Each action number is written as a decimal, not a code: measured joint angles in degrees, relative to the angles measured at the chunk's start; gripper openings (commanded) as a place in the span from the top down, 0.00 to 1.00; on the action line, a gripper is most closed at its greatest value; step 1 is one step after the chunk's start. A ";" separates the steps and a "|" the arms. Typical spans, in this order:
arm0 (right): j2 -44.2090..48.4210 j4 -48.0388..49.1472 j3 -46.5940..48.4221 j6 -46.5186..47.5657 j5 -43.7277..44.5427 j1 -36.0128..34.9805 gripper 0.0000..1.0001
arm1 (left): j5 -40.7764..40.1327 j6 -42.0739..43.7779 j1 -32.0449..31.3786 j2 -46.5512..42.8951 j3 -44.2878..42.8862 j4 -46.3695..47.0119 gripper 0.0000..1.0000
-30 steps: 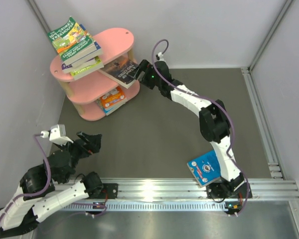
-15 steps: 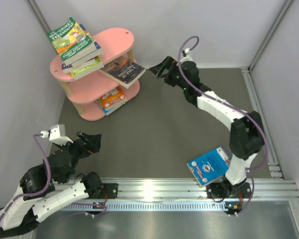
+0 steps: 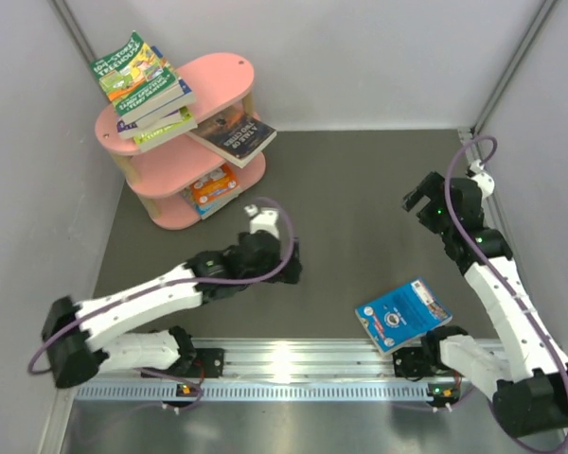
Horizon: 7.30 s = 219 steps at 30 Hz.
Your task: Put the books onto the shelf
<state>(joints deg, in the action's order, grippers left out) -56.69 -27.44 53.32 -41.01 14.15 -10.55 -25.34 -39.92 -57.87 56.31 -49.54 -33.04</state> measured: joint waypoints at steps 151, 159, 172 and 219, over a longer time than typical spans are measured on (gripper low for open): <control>-16.11 43.17 -35.39 -7.28 -42.05 -0.98 0.00 | 36.81 -26.05 3.74 49.29 6.25 64.81 1.00; -14.86 43.78 -36.83 -7.91 -42.64 -1.92 0.00 | 36.59 -26.14 4.00 46.12 8.61 63.93 1.00; -9.35 41.83 -40.54 -16.24 -45.97 -9.07 0.00 | 34.18 -23.39 7.54 33.46 12.94 52.81 1.00; -9.40 52.48 -40.19 -40.35 -33.94 -20.94 0.03 | 26.67 -33.51 10.88 26.93 15.21 56.85 1.00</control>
<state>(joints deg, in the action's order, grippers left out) -66.08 25.04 13.13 -81.36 -19.79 -31.48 1.32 -73.43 -46.98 83.24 -34.33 23.81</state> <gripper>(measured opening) 0.996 0.340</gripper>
